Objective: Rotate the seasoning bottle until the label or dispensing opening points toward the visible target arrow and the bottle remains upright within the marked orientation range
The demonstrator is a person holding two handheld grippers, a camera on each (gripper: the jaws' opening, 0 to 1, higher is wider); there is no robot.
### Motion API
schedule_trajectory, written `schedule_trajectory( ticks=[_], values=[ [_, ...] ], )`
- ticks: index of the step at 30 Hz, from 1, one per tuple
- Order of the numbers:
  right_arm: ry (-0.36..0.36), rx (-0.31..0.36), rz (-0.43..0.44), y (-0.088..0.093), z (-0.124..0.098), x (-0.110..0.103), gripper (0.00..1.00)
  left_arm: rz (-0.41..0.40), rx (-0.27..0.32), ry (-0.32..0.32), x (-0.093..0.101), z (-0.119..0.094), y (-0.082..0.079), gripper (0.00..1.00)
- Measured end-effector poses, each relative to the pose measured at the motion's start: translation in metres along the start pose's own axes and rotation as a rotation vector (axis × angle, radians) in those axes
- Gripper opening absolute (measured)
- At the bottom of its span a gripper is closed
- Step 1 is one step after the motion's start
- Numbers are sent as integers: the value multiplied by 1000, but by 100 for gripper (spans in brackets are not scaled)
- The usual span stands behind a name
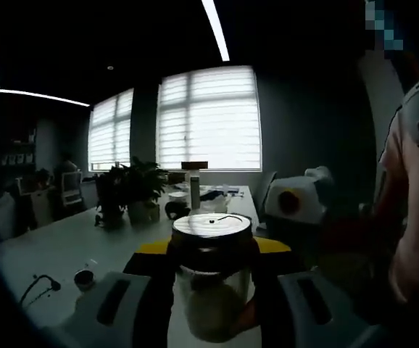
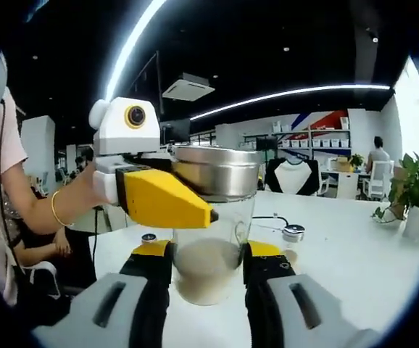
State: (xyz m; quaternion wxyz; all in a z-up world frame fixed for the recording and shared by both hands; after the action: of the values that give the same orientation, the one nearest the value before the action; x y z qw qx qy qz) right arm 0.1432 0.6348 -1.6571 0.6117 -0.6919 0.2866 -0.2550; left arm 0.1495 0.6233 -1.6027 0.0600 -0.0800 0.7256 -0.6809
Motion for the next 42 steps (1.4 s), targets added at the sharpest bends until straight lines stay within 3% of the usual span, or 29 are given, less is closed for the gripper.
schedule_trajectory(
  ticks=[4,10,16,19,25,27,31,38,42],
  values=[
    [65,-21,-27,3,0,2,36,-10,17,-68,-3,-1,1,43],
    [114,-8,36,6,5,0,36,-75,51,-186,-7,-2,0,44],
    [203,-34,-17,5,12,-1,36,-36,44,-295,-14,-4,0,48],
    [219,-26,5,4,14,-2,36,1,32,-345,-15,-4,1,53],
    [290,-28,12,7,15,-4,36,12,50,-455,-16,-7,2,52],
    [332,0,48,7,13,-3,36,9,51,-496,-16,-7,4,51],
    [381,-1,29,8,9,0,36,1,39,-517,-15,-6,8,51],
    [401,10,46,9,8,0,36,-81,79,-576,-17,-10,12,50],
    [397,17,57,11,10,-3,36,-80,83,-609,-17,-12,14,50]
  ],
)
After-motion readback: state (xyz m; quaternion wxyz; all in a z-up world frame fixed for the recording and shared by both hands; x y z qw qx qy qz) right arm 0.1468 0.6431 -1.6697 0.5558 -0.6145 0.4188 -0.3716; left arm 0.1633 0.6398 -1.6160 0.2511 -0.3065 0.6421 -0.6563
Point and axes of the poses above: the point that each gripper's makers call its tool centre point, and the gripper's own axes: z roughly forward along the fingers, x roughly to its right, y roughly out of its underside, the point moved 2 cm from there along -z, roughly backward along the fingers, and after that the axes turned 2 degrees about -z, right-handed, at the moved point
